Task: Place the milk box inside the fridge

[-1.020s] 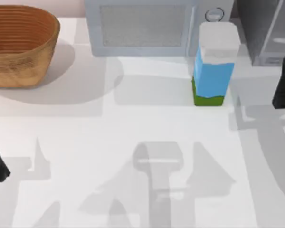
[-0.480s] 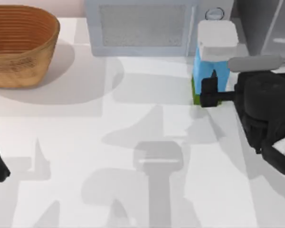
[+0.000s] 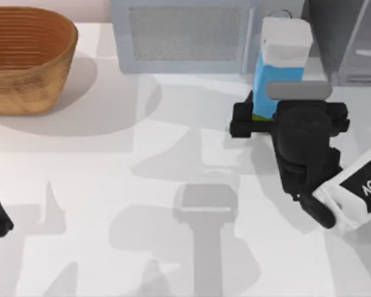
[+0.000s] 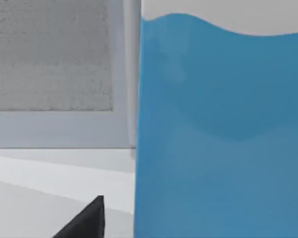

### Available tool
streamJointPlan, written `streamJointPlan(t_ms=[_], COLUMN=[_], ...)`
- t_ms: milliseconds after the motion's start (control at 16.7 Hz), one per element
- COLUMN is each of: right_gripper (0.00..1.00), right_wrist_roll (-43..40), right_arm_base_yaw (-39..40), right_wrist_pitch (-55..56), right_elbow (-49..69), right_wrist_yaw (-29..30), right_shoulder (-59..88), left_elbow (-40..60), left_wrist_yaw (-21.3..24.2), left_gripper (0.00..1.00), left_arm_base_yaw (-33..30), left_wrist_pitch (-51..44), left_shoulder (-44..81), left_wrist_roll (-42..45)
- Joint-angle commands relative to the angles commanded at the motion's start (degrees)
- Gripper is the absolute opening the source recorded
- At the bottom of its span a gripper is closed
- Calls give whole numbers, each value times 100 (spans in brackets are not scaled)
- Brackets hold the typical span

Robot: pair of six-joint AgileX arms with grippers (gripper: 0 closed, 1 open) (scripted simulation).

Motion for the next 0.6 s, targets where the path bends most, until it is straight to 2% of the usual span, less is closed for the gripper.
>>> streamJointPlan(t_ms=[300, 600], right_gripper=[100, 100], right_wrist_roll=[-14, -89], right_arm_base_yaw=[-52, -305], right_wrist_pitch=[-31, -221], right_elbow=[70, 816], right_wrist_yaw=[-44, -288], right_shoulder=[40, 545], left_elbow=[0, 0], left_wrist_yaw=[0, 0], left_gripper=[100, 100], left_arm_base_yaw=[0, 0], left_wrist_pitch=[0, 0], left_shoulder=[0, 0], left_wrist_roll=[0, 0])
